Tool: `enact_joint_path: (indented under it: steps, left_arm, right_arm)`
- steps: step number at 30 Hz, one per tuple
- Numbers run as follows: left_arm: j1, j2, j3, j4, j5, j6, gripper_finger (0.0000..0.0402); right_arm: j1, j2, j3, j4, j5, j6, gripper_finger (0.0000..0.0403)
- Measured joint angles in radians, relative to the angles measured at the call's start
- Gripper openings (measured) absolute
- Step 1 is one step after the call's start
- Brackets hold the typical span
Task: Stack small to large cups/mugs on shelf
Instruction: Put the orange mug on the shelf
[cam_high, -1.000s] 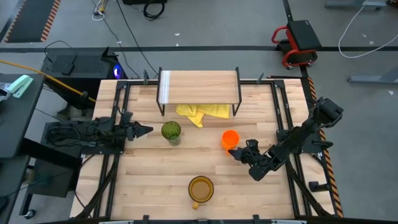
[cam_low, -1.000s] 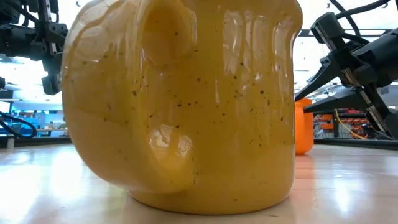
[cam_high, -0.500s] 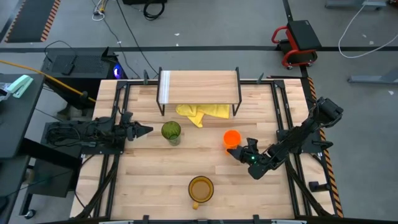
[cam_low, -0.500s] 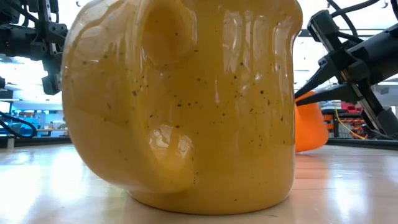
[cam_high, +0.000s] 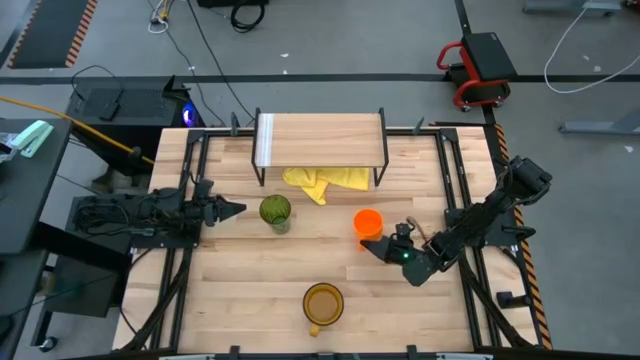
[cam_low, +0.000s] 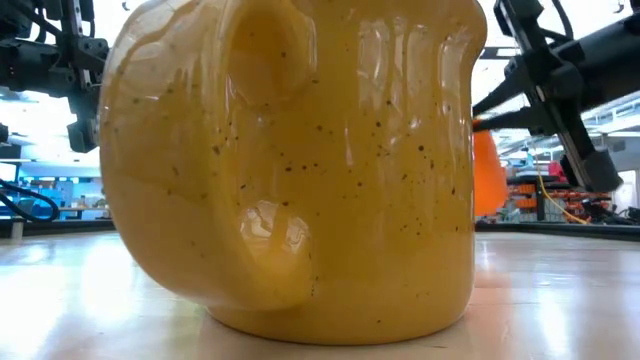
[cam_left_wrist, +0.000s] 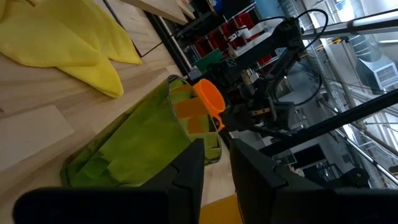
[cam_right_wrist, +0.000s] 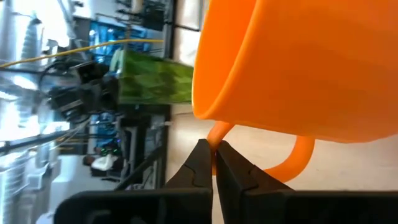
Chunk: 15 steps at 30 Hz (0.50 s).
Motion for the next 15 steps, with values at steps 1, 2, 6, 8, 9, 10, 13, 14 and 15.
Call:
enact_joint_path:
  steps: [1, 2, 6, 8, 9, 10, 13, 14, 15]
  left_arm:
    - [0.000, 0.000, 0.000, 0.000, 0.000, 0.000, 0.0086]
    - [0.000, 0.000, 0.000, 0.000, 0.000, 0.000, 0.0085]
    - [0.000, 0.000, 0.000, 0.000, 0.000, 0.000, 0.0080]
    - [0.000, 0.000, 0.000, 0.000, 0.000, 0.000, 0.0079]
    - [0.000, 0.000, 0.000, 0.000, 0.000, 0.000, 0.0078]
    - [0.000, 0.000, 0.000, 0.000, 0.000, -0.001, 0.0078]
    - [0.000, 0.000, 0.000, 0.000, 0.000, -0.001, 0.0080]
    - [0.000, 0.000, 0.000, 0.000, 0.000, -0.001, 0.0081]
    - [0.000, 0.000, 0.000, 0.000, 0.000, -0.001, 0.0082]
  right_arm:
    - [-0.002, 0.000, 0.000, 0.016, 0.002, -0.019, 0.0006]
    - [-0.006, 0.000, 0.000, 0.033, 0.003, -0.033, 0.0005]
    - [-0.029, -0.012, 0.000, 0.101, 0.001, -0.113, 0.0005]
    - [-0.050, -0.046, 0.000, 0.118, -0.011, -0.170, 0.0005]
    - [-0.062, -0.071, 0.000, 0.118, -0.020, -0.206, 0.0005]
    - [-0.077, -0.099, 0.000, 0.117, -0.036, -0.248, 0.0005]
    - [-0.134, -0.200, 0.000, 0.117, -0.104, -0.392, 0.0004]
    - [-0.157, -0.238, 0.000, 0.117, -0.131, -0.444, 0.0004]
    - [-0.184, -0.277, 0.000, 0.111, -0.163, -0.487, 0.0004]
